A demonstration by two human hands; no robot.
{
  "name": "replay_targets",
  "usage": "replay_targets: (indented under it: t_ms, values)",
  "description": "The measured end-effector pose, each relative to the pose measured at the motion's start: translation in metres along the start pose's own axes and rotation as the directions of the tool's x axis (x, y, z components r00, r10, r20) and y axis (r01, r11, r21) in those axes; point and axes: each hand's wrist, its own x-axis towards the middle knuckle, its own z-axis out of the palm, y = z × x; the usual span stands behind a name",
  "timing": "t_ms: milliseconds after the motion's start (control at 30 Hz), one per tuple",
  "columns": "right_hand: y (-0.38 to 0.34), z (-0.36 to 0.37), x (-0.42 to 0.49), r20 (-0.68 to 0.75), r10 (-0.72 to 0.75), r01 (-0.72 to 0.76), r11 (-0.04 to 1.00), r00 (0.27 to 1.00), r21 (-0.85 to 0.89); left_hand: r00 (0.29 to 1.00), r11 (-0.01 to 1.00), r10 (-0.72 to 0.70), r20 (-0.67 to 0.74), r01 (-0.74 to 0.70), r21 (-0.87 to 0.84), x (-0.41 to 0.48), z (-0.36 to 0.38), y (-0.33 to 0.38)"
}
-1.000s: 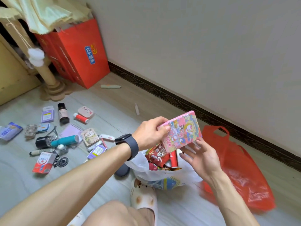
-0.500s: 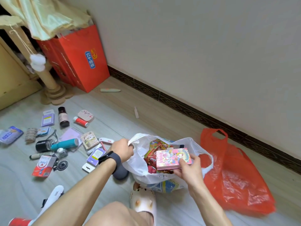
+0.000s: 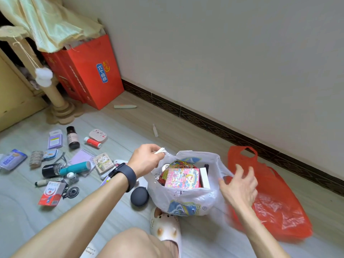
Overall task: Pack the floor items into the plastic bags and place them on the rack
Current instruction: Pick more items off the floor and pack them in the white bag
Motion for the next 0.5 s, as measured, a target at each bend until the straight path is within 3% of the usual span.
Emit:
replay_targets:
  t_ms: [67,133,167,300,333,367,433,500]
  values:
    - [0.008,-0.006,0.011,0.232,0.211,-0.259,0.945,0.95,0.2,1.0,0.999,-0.014,-0.009,0.014,-0.032,-0.002,0.001,0.003]
    - [0.007,-0.016,0.012,0.469,0.181,-0.413,0.788,0.864,0.457,1.0,0.999,-0.015,-0.002,0.015,-0.031,-0.006,0.004,0.005]
    - [0.002,-0.023,0.013,0.515,0.124,-0.447,0.689,0.848,0.57,1.0,0.999,-0.021,0.005,0.021,-0.046,-0.007,0.005,0.007]
    - [-0.04,-0.072,0.035,0.331,0.036,-0.333,0.121,0.943,0.935,0.994,0.959,-0.091,-0.064,0.07,-0.275,0.002,-0.005,0.018]
    - [-0.052,-0.085,0.037,0.284,0.017,-0.284,0.078,0.959,0.956,0.986,0.931,-0.128,-0.102,0.084,-0.356,0.006,-0.008,0.02]
    - [-0.059,-0.094,0.035,0.241,0.001,-0.239,0.131,0.97,0.962,0.978,0.903,-0.162,-0.131,0.093,-0.419,0.008,-0.01,0.022]
    - [-0.061,-0.093,0.022,0.13,-0.031,-0.099,0.486,0.991,0.869,0.973,0.898,-0.17,-0.155,0.088,-0.432,0.008,-0.01,0.02]
    - [-0.052,-0.087,0.007,0.121,-0.105,0.006,0.779,0.987,0.627,0.987,0.979,-0.082,-0.136,0.054,-0.199,0.001,-0.008,0.016]
